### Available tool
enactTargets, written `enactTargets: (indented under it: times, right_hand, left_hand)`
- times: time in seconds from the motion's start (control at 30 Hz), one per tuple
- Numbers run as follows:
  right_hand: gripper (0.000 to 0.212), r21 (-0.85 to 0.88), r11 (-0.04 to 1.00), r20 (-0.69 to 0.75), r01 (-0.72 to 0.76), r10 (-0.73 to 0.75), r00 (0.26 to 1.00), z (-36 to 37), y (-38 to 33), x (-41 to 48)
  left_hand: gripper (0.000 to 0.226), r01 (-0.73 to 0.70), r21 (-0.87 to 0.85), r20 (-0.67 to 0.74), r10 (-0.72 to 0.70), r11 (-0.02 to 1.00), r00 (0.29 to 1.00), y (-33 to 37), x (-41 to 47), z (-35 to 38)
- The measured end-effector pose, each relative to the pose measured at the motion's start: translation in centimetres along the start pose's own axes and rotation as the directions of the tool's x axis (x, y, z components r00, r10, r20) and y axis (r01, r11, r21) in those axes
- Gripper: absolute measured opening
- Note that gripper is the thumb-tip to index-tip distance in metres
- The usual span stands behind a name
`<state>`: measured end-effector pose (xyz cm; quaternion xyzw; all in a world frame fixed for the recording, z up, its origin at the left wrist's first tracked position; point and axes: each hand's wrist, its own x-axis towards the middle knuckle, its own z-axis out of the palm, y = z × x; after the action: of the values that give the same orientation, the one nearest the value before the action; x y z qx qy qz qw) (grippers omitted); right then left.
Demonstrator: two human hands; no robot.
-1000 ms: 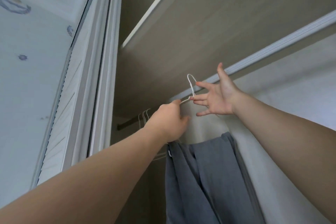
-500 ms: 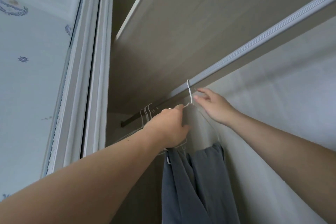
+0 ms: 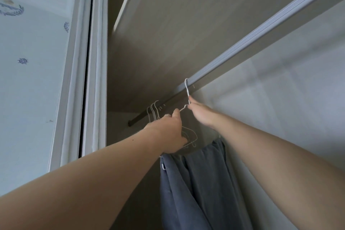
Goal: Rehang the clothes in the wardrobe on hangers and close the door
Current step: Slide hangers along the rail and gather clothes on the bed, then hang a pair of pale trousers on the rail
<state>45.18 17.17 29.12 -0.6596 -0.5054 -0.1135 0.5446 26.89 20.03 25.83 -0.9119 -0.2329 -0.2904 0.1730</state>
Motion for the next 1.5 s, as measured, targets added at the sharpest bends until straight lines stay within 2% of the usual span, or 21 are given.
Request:
enactTargets:
  times: [0.17,0.27,0.43,0.5,0.6,0.7,0.83,1.03,1.13,1.23,1.37,1.5]
  right_hand:
    - [0.063,0.021,1.000,0.008,-0.015,0.015,1.000,1.0,-0.3,0.5]
    - [0.060,0.032,0.999,-0.005,-0.009,0.009,1.000,1.1,-0.2,-0.3]
    - [0.054,-0.027,0.994,-0.033,0.104,-0.105,0.994,0.6,-1.3,-3.7]
    - [0.053,-0.114,0.976,-0.071,0.184,-0.193,0.979,0.5,-2.6,-6.2]
    - [0.052,-0.292,0.912,-0.128,0.289,-0.337,0.933,1.4,-4.6,-11.0]
    - [0.055,-0.396,0.840,-0.090,0.371,-0.438,0.895,3.6,-6.3,-16.4]
    - [0.060,-0.433,0.778,-0.001,0.455,-0.505,0.863,8.5,-9.1,-23.9]
    - [0.068,-0.362,0.788,0.202,0.498,-0.455,0.867,20.4,-14.7,-36.3]
    - [0.069,-0.269,0.824,0.284,0.500,-0.428,0.858,27.8,-18.4,-43.1]
    - [0.069,-0.161,0.846,0.394,0.508,-0.417,0.819,35.1,-22.5,-50.3]
    - [0.073,-0.049,0.842,0.557,0.538,-0.424,0.714,43.8,-28.1,-60.2]
    - [0.073,0.088,0.787,0.675,0.610,-0.498,0.545,51.0,-33.7,-70.1]
  left_hand:
    - [0.100,0.050,0.073,0.086,-0.056,0.996,0.995,-0.3,0.3,0.0]
    - [0.101,0.057,0.166,0.075,-0.071,0.984,0.995,0.1,-0.5,-0.3]
    - [0.086,-0.010,0.462,-0.068,0.047,0.887,0.997,-0.3,-4.2,-1.1]
    - [0.085,-0.024,0.530,-0.160,0.128,0.848,0.979,-1.1,-6.5,-1.4]
    - [0.081,-0.020,0.536,-0.323,0.226,0.844,0.919,-3.4,-11.0,-2.0]
    - [0.075,-0.003,0.466,-0.444,0.237,0.885,0.864,-6.3,-16.4,-2.3]
    - [0.073,0.016,0.363,-0.470,0.169,0.932,0.866,-11.2,-25.2,-2.0]
    - [0.075,0.085,0.331,-0.414,0.064,0.940,0.908,-20.3,-42.3,-1.5]
    - [0.077,0.186,0.341,-0.339,-0.064,0.922,0.938,-24.4,-52.1,-1.8]
    - [0.079,0.318,0.348,-0.252,-0.239,0.882,0.938,-27.5,-62.6,-2.5]
    - [0.082,0.487,0.385,-0.137,-0.473,0.784,0.870,-30.1,-77.3,-3.7]
    - [0.081,0.636,0.423,-0.077,-0.674,0.645,0.735,-30.9,-91.6,-5.2]
